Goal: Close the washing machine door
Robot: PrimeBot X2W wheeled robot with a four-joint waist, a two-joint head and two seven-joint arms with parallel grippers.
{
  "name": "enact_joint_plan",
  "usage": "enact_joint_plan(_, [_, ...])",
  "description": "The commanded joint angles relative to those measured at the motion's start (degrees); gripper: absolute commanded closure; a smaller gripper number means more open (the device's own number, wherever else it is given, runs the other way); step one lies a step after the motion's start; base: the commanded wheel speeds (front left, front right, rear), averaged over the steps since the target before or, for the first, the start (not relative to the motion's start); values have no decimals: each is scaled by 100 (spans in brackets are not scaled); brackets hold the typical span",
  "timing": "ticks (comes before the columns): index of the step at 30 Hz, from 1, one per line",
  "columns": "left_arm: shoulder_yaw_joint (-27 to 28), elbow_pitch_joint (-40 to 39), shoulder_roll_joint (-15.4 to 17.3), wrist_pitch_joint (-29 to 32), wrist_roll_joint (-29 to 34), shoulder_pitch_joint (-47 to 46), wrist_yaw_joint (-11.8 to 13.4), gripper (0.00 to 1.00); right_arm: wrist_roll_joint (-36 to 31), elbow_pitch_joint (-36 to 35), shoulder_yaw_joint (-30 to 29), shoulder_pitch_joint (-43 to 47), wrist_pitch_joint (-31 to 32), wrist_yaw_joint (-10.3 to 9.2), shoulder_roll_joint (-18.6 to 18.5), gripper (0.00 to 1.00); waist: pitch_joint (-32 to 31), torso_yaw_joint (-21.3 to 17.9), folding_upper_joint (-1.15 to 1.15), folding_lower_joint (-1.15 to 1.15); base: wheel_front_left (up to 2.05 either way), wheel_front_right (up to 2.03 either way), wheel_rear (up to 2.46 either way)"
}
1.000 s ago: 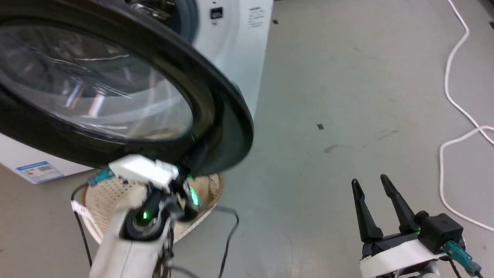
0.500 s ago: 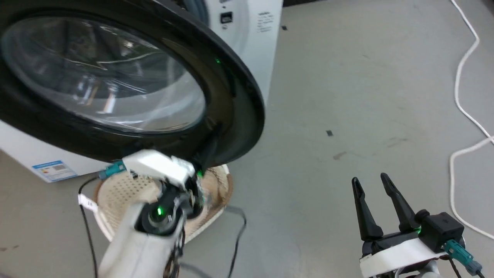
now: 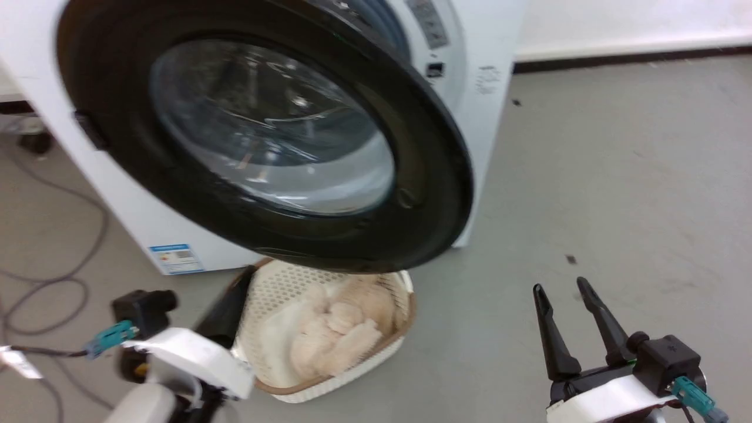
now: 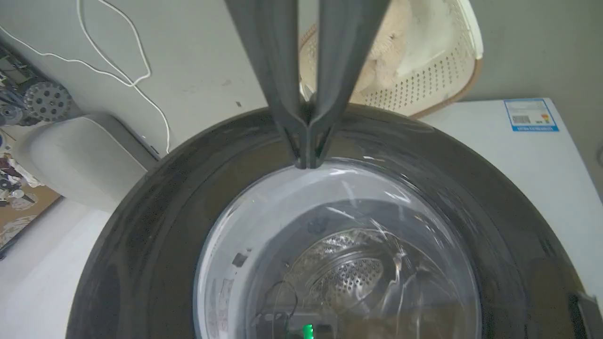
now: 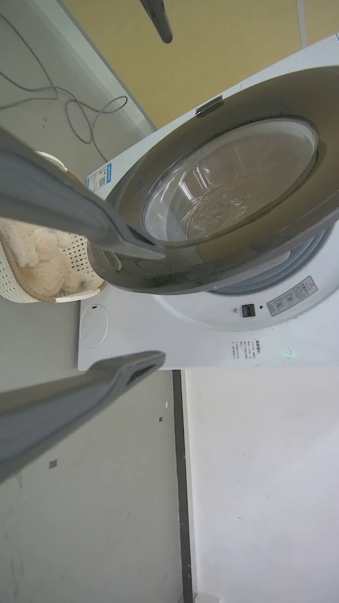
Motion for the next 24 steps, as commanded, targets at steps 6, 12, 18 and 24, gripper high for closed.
enact_joint_plan(6, [779, -458, -34, -371, 1207, 229, 539, 100, 27, -39, 72, 117, -25, 5, -80, 0, -333, 464, 0, 0, 0, 0, 0])
enact_joint_plan(12, [1635, -1292, -437, -375, 2403, 1115, 860, 100, 30, -58, 87, 166, -25, 5, -107, 0, -436, 591, 0, 0, 0, 0, 0])
enact_joint_plan(18, [1701, -1480, -969, -376, 3242, 2002, 772, 0, 38, -52, 116, 273, -25, 5, -138, 0, -479, 704, 0, 0, 0, 0, 0])
enact_joint_plan(24, [1661, -1497, -1222, -376, 3641, 2121, 755, 0, 38, -35, 73, 305, -25, 5, -140, 0, -452, 809, 0, 0, 0, 0, 0])
